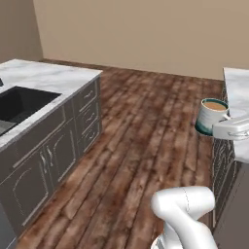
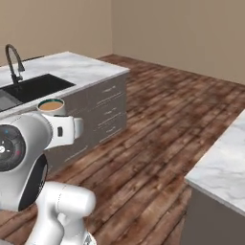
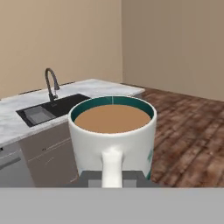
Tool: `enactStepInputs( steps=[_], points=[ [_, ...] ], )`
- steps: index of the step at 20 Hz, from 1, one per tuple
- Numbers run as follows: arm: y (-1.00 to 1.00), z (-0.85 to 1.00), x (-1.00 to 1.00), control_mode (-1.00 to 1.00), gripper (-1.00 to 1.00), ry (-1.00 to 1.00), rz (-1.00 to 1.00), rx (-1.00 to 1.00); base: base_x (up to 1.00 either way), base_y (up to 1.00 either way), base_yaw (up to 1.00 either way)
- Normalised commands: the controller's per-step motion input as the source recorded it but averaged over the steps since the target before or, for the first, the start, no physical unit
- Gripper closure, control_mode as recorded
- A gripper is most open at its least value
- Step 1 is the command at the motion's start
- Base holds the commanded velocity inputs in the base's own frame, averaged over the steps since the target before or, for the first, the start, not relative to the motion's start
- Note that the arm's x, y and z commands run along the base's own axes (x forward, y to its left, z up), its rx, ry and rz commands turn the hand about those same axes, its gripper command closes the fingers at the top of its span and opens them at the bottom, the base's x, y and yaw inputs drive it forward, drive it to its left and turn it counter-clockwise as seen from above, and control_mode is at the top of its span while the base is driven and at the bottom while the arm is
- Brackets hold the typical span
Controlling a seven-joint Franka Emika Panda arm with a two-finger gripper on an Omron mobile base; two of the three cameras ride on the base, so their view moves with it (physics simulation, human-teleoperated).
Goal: Pick the cup of tea, navigate to the dining table, and place it on the saucer.
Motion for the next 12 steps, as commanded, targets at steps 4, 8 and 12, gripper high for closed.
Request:
enactStepInputs(
  steps=[4, 8, 12],
  points=[
    [0.0, 0.0, 0.0, 1.0, 1.0, 0.0, 0.0, 0.0, 0.87, 0.34, -0.28],
    [0.0, 0.0, 0.0, 1.0, 1.0, 0.0, 0.0, 0.0, 0.92, 0.29, -0.26],
    [0.0, 0.0, 0.0, 1.0, 1.0, 0.0, 0.0, 0.0, 0.94, 0.26, -0.24]
  ],
)
